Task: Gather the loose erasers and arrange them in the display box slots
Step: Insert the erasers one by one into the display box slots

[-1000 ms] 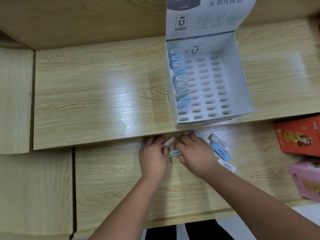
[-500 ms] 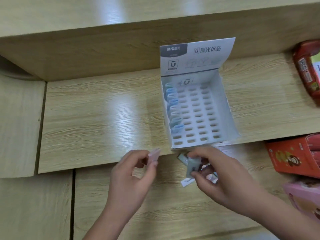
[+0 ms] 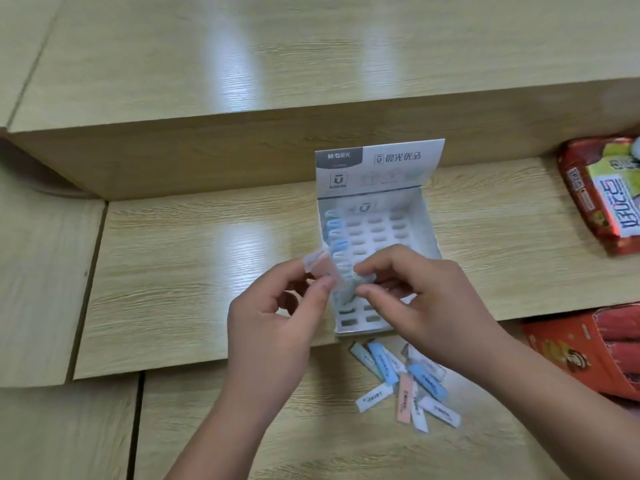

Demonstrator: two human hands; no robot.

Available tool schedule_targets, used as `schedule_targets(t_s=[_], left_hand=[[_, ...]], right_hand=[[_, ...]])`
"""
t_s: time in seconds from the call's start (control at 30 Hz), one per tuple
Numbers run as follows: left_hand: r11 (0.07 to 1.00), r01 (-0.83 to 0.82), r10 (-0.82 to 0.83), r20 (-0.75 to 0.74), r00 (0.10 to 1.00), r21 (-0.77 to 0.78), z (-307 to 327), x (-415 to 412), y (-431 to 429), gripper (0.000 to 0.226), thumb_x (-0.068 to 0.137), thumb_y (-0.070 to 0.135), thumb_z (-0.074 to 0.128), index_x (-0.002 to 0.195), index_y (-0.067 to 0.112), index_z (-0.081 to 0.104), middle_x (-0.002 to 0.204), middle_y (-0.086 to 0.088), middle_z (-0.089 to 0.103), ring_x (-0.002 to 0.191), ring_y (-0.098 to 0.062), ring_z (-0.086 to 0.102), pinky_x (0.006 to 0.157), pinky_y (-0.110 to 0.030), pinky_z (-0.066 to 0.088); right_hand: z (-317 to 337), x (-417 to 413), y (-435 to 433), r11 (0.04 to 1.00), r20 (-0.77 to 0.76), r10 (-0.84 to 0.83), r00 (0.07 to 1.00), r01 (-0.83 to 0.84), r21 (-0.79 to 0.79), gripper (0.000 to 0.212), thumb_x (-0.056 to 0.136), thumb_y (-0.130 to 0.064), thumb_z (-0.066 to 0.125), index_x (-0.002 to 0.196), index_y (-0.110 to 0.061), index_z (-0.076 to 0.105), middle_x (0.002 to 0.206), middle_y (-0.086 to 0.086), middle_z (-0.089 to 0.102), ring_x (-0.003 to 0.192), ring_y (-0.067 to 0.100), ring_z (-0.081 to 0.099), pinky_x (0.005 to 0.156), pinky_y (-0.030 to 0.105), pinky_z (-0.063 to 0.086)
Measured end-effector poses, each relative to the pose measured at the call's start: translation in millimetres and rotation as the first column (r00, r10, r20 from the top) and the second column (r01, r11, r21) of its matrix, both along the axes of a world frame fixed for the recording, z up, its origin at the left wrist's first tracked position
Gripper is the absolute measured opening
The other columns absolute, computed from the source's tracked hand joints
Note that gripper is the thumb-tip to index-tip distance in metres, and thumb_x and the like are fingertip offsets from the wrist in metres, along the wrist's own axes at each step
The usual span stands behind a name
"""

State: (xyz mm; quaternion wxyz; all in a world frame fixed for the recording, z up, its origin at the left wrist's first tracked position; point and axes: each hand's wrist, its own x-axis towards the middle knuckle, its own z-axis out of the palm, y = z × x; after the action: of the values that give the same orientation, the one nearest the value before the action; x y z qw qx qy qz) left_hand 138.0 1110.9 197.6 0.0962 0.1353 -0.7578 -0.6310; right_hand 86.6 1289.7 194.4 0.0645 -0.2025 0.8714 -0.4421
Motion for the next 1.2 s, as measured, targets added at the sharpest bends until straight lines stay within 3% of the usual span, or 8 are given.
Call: schedule_targets(t_s=[0.2,0.57,0.73,0.83,1.0,1.07,1.13,1.2], left_hand=[[0.998,-0.053,0.053,-0.004,0.999,0.025,-2.3,7.7,-0.9,0.021,0.084,0.012,0.077,0.089,0.032,0.077,0.08,0.01,0.074,0.073,-0.022,0.064,0.065,-0.014,0.048],[0.998,-0.031,0.029,0.037,0.999,0.051,-5.2,15.6,-1.3,0.014,0.082,0.028,0.078,0.094,0.036,0.077,0.083,0.01,0.075,0.074,-0.017,0.066,0.067,-0.016,0.049],[0.999,-0.023,0.022,0.034,0.999,0.027,-5.0,14.8,0.8,0.019,0.076,0.033,0.073,0.093,0.04,0.077,0.082,0.01,0.074,0.068,-0.009,0.061,0.066,-0.014,0.047],[1.0,0.002,-0.002,0.037,0.999,0.008,-6.3,14.4,0.0,0.015,0.081,0.023,0.076,0.092,0.033,0.078,0.083,0.007,0.075,0.067,-0.009,0.058,0.066,-0.015,0.045],[1.0,0.011,-0.011,0.043,0.999,-0.003,-6.8,11.7,1.1,0.027,0.082,0.02,0.079,0.093,0.044,0.076,0.08,0.014,0.073,0.067,-0.006,0.059,0.065,-0.01,0.044],[0.999,0.039,-0.039,0.037,0.999,-0.017,-5.9,10.6,1.9,0.025,0.081,0.023,0.078,0.091,0.046,0.076,0.082,0.014,0.073,0.067,-0.006,0.059,0.065,-0.011,0.044],[0.997,0.063,-0.062,0.037,0.997,-0.04,-5.3,8.4,3.8,0.023,0.08,0.025,0.077,0.09,0.046,0.075,0.082,0.016,0.073,0.067,-0.006,0.059,0.065,-0.01,0.043],[0.989,0.112,-0.109,0.035,0.993,-0.091,-5.3,4.9,6.5,0.017,0.08,0.029,0.075,0.092,0.042,0.075,0.082,0.018,0.071,0.069,-0.007,0.059,0.065,-0.011,0.042]], right_hand=[[-9.4,-0.1,1.3,0.997,-0.098,0.032,0.995,-0.025,0.072,0.016,0.084,-0.019,0.075,0.097,-0.026,0.068,0.09,-0.016,0.065,0.084,0.002,0.064,0.069,0.023,0.055],[-15.9,0.8,1.2,0.99,-0.191,0.09,0.977,-0.068,0.12,0.012,0.086,-0.022,0.073,0.098,-0.021,0.072,0.087,-0.013,0.063,0.077,0.004,0.062,0.064,0.03,0.055],[-14.3,-1.2,3.2,0.955,-0.306,0.179,0.935,-0.09,0.282,0.017,0.09,-0.032,0.06,0.098,-0.023,0.072,0.086,-0.01,0.061,0.065,0.007,0.059,0.054,0.018,0.041],[-17.0,2.1,3.8,0.933,-0.326,0.249,0.912,-0.136,0.334,0.018,0.092,-0.032,0.058,0.097,-0.023,0.072,0.086,-0.008,0.062,0.063,0.011,0.059,0.05,0.021,0.042],[-3.4,-2.0,7.2,0.873,-0.341,0.325,0.882,-0.142,0.466,0.023,0.094,-0.04,0.052,0.096,-0.031,0.073,0.088,-0.011,0.065,0.064,0.012,0.062,0.043,0.024,0.041],[4.2,-4.5,9.9,0.908,-0.32,0.252,0.913,-0.109,0.404,0.023,0.094,-0.043,0.053,0.104,-0.034,0.072,0.094,-0.017,0.064,0.072,0.004,0.062,0.046,0.026,0.047],[12.7,-5.9,11.8,0.963,-0.228,0.167,0.959,-0.11,0.245,0.03,0.092,-0.046,0.057,0.119,-0.036,0.065,0.1,-0.021,0.061,0.085,-0.003,0.061,0.061,0.026,0.053],[20.1,-5.7,9.7,0.982,-0.163,0.175,0.971,-0.16,0.1,0.035,0.091,-0.042,0.062,0.125,-0.033,0.063,0.107,-0.02,0.061,0.095,0.002,0.062,0.071,0.026,0.054]])
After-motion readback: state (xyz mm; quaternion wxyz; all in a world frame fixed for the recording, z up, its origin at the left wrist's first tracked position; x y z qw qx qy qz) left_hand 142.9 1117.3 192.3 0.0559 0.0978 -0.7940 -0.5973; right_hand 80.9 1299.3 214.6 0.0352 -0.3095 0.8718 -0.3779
